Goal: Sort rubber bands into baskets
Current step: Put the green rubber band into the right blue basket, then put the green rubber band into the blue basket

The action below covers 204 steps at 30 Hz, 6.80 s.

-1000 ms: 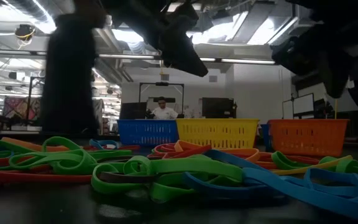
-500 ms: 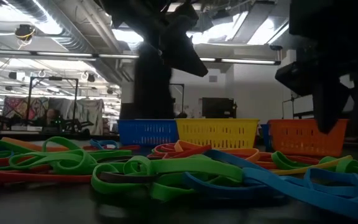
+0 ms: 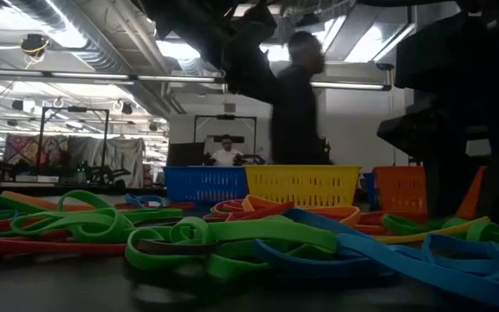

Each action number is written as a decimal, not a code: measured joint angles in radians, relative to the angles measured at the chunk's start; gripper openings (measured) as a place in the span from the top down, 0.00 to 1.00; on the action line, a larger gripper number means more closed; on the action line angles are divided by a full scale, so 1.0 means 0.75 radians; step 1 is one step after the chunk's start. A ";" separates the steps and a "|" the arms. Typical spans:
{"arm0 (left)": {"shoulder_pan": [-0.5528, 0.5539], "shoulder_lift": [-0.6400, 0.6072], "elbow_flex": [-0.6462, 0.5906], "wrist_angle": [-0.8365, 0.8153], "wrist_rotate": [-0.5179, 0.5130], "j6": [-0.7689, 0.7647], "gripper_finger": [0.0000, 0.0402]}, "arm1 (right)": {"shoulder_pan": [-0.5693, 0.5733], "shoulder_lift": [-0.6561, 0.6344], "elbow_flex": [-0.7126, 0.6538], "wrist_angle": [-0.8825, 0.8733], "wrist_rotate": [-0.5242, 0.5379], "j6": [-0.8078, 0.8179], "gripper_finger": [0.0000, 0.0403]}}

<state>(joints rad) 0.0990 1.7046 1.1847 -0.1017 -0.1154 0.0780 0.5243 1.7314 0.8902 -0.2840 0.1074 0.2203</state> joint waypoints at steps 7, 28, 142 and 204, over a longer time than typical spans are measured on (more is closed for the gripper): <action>0.000 0.000 0.000 0.000 0.000 0.000 0.73 | 0.000 0.001 0.000 0.000 0.006 0.004 0.66; -0.001 0.000 0.000 0.007 0.000 0.001 0.73 | -0.098 -0.132 0.165 -0.456 -0.007 0.007 0.97; -0.247 0.233 0.084 -0.672 0.015 -0.599 0.99 | -1.380 -0.581 0.109 -0.834 0.005 -0.605 0.67; 0.016 0.191 0.431 -0.583 0.015 0.011 0.83 | -0.672 -0.581 0.109 -0.693 -0.542 -0.161 0.67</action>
<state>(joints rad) 0.1108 1.8481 1.5079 -0.5391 -0.1045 0.0859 0.0207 1.2957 0.9718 -0.8036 -0.2987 0.0998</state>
